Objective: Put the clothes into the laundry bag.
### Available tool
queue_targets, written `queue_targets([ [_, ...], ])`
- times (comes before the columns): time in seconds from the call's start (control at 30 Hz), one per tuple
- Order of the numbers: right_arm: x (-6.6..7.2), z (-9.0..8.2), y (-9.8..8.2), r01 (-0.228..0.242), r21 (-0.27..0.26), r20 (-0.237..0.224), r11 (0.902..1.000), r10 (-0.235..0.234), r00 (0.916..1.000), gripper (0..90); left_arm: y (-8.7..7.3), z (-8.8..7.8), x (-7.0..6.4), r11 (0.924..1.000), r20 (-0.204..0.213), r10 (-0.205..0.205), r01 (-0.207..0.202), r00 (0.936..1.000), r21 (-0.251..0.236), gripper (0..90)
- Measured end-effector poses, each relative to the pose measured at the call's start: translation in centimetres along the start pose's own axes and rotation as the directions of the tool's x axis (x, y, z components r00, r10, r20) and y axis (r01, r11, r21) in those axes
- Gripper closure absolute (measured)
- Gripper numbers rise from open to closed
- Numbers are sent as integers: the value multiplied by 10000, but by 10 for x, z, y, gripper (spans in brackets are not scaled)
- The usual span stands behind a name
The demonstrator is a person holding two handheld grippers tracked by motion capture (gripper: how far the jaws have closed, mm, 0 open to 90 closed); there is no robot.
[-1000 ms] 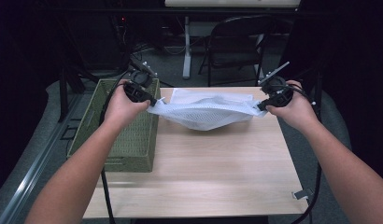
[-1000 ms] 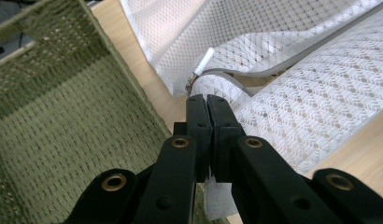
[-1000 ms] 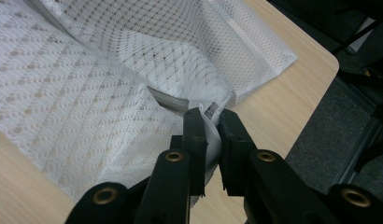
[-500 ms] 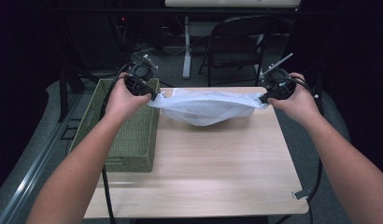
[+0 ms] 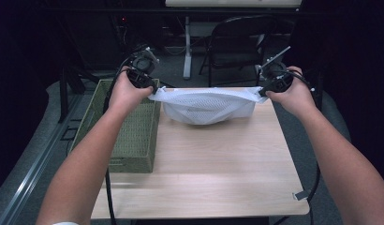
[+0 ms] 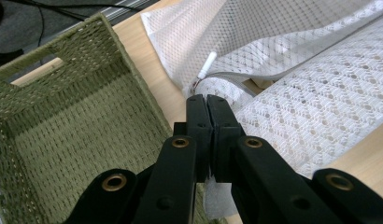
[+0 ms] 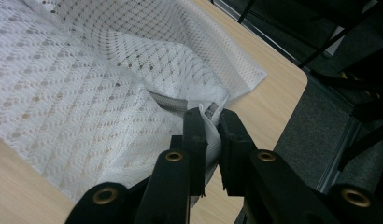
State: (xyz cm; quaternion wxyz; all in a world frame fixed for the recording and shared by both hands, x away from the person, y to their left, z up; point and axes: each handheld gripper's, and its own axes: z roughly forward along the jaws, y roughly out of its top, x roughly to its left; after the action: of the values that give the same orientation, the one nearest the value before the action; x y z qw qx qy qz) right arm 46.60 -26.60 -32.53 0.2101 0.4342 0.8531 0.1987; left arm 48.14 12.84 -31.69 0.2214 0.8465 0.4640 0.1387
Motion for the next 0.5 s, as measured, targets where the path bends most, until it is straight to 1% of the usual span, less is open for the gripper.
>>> queue_targets([
  [0.2, -4, 0, 4, -156, -136, 28, 9998, 157, 9999, 823, 3, -1, 4, 9997, 83, -169, 171, 9998, -167, 888],
  [0.33, -5, -1, 5, -197, -189, 30, 9996, 198, 9998, 823, 3, -3, 5, 9998, 125, -96, 99, 9999, -183, 888],
  [0.5, -3, 0, 2, -94, -64, 43, 9999, 95, 9999, 823, 0, -1, 0, 9999, 102, 22, -21, 9999, -106, 888],
])
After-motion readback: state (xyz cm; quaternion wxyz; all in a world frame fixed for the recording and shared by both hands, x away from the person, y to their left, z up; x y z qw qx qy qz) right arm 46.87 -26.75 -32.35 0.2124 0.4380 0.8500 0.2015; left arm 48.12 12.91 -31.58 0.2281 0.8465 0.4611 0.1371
